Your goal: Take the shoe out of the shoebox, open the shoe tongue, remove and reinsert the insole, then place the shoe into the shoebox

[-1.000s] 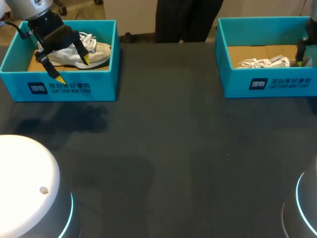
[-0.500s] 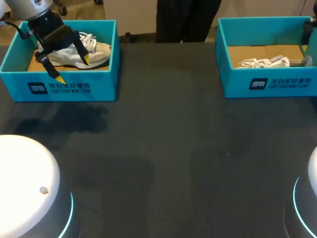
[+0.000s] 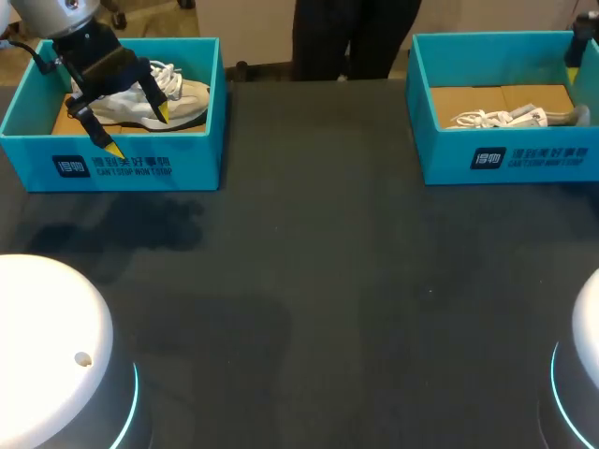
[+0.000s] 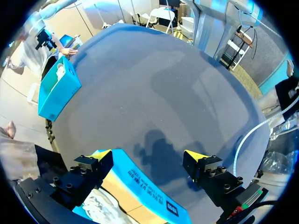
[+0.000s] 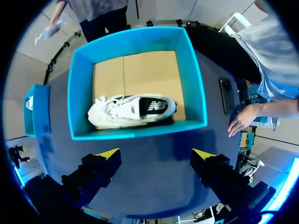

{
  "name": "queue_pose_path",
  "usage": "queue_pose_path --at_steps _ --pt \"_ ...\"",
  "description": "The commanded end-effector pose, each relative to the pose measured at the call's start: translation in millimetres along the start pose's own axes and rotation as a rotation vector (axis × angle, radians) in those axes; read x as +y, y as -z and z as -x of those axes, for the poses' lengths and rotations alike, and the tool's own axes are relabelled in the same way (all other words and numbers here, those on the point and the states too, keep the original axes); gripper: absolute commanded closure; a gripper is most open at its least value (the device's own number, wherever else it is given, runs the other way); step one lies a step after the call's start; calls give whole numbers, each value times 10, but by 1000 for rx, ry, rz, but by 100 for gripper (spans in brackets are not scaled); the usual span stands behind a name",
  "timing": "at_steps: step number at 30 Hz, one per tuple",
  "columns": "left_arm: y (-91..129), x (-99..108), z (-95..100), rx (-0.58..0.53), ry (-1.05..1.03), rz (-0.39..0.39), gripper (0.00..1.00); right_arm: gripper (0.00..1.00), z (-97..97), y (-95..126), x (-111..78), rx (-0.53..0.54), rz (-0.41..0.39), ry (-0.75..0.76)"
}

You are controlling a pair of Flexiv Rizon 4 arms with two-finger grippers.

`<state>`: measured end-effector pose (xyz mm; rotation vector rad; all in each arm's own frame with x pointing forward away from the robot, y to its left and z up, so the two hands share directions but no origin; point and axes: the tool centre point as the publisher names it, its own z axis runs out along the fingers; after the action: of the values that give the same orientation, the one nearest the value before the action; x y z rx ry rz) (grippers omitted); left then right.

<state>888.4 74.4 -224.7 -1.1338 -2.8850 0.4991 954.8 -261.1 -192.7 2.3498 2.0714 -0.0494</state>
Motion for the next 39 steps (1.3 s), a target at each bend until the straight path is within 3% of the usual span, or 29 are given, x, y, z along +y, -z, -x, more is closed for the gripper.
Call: queue_pose_path --at_steps 1,3,16,21,32,39 --pt "3 4 -1 2 -1 1 0 0 -137 110 -230 -8 34 4" --pt "3 4 -1 2 -1 1 0 0 -209 175 -285 -8 38 9" --pt "3 4 -1 2 -1 1 0 0 -209 175 -285 -8 38 9" --pt "82 198 42 34 80 41 0 0 -209 175 -285 -8 38 9" --pt "335 853 327 76 574 105 0 0 -209 175 -285 -8 38 9" --pt "357 1134 344 69 873 171 0 0 -209 175 -285 -8 38 9"
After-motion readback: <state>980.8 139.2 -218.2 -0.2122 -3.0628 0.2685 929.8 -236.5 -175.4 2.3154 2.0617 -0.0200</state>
